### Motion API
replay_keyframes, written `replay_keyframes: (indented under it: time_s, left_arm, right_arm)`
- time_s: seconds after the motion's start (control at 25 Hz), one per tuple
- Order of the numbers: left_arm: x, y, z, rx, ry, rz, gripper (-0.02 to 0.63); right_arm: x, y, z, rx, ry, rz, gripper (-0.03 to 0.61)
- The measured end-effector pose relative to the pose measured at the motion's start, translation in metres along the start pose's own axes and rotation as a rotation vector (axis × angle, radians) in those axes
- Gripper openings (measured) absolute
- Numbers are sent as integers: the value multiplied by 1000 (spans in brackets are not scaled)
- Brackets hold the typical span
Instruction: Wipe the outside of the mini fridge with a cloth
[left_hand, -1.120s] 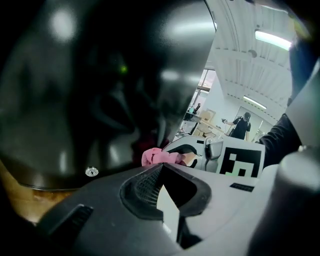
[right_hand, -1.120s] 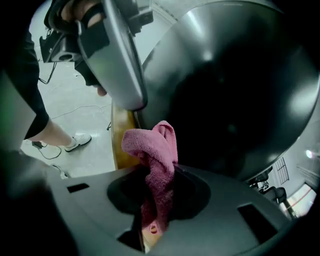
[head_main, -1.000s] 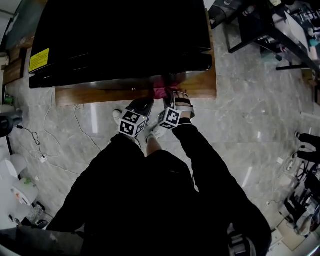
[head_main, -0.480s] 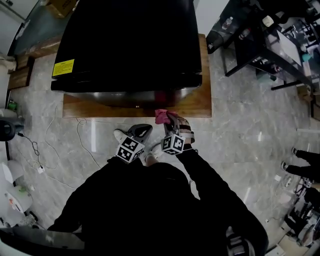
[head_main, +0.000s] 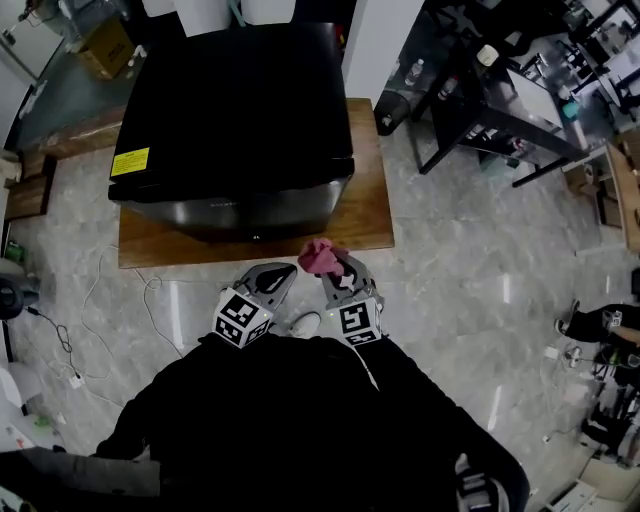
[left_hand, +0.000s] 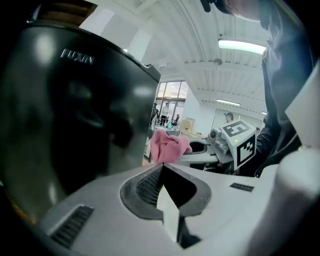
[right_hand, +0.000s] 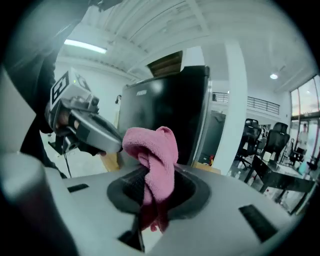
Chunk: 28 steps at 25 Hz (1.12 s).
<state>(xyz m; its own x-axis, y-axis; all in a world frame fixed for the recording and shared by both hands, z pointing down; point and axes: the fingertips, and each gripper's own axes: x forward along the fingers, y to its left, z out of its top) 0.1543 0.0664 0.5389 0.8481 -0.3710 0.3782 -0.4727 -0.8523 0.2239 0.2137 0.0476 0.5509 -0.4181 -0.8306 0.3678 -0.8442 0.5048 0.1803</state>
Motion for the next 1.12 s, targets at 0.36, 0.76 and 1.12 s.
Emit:
replay_keyframes:
  time_s: [0.36,0.76,1.12]
  left_arm:
    - [8,-25,98,86,-175,-125,6]
    - [14,-37,149,93,-246,-276,6]
    - [48,-46,189,75,-310,-236,6]
  right_arm:
    - [-50,-60,69,214,-214,-134,88]
    - [-58,-95,115,283,-290,-174,87]
    - [-35,-156,139,348,-428,29,87]
